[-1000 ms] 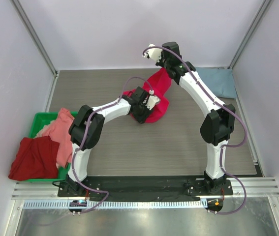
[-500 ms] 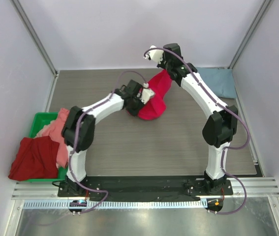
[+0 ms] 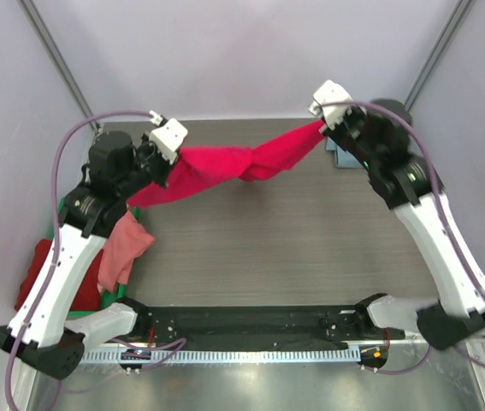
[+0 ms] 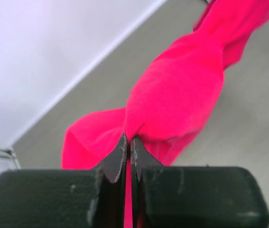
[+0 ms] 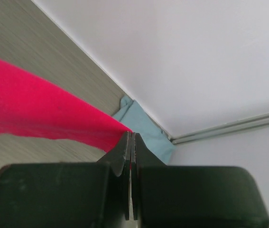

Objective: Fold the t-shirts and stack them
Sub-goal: Flatten the tshirt out

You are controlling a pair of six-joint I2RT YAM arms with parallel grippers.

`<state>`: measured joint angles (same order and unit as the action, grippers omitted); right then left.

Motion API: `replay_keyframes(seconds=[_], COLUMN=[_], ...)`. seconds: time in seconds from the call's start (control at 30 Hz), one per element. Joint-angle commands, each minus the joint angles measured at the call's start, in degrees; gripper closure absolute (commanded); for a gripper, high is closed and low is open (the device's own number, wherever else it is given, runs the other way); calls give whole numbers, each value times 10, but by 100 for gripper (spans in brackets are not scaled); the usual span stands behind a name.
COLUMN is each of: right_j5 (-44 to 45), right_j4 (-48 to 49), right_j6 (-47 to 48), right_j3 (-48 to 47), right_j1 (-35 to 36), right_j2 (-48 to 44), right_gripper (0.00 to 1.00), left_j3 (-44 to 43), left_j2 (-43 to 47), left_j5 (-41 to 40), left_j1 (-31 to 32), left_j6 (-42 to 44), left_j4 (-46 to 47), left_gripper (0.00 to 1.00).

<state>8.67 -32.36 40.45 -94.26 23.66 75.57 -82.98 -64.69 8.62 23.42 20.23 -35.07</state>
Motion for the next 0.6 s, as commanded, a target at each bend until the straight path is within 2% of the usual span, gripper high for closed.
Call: replay_keyframes(seconds=[0.0,0.17,0.27,0.3,0.37,0.43,0.47,0.5,0.57], right_j5=[-102,-89,-65,-58,-42,-38,-37,-43,-41], right_j4=[-7,-11,-2,14,41,79,91,106,106], right_j6=[-39,-63,-56,-52,-31,-22,-36,-47,-80], right_j3=[75,84,93,100,126,133,125,114,62], right_j1=[1,1,2,0,-7,-29,-40,-53,-84], right_j2=[-119,-126,-83,-68,-7,47,104,133,216], right_gripper=[99,99,99,99,99,99,99,99,99], left_j3=[52,59,100,116,147,136,89,56,-21], left_j2=[24,39,12,-15,-66,-175,-212,-251,-294], left_j5=[33,27,8,1,-17,-60,-86,-152,-165], left_j1=[0,0,0,0,-1,-8,-9,-12,-19], left_j6=[-6,17,21,23,36,42,23,5,-46], left_j4=[-64,-73,-15,29,75,100,98,68,44], left_gripper=[100,99,97,96,89,75,62,61,58])
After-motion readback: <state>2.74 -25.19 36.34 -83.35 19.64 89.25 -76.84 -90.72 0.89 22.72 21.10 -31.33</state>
